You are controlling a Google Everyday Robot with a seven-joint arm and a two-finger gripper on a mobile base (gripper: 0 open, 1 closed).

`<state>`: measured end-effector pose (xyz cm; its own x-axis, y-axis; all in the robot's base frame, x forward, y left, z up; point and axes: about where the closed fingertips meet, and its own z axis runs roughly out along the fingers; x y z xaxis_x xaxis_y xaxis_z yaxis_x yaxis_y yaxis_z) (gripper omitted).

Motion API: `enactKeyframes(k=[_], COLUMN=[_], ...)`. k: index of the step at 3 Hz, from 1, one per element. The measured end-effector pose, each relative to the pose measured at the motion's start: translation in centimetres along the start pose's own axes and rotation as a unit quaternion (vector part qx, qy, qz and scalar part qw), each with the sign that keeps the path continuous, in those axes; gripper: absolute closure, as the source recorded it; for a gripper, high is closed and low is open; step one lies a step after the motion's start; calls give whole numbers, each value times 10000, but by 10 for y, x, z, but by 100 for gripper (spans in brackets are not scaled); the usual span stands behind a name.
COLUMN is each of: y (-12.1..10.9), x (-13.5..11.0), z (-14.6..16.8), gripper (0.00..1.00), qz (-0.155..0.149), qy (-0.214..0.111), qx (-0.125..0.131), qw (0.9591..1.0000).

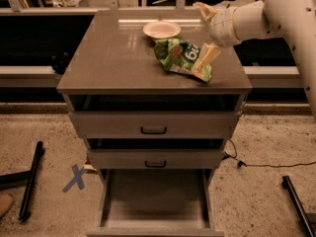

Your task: Pick green rice chip bag from bottom drawer and place on counter

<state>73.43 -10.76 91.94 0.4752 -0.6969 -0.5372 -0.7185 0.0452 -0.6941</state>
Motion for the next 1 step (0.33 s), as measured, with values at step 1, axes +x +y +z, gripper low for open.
enactKeyframes(k=[1], y=[-3], x=[14], z=[-36], gripper=[0], qz=[157], qy=[135], qx=[311], qw=[9993])
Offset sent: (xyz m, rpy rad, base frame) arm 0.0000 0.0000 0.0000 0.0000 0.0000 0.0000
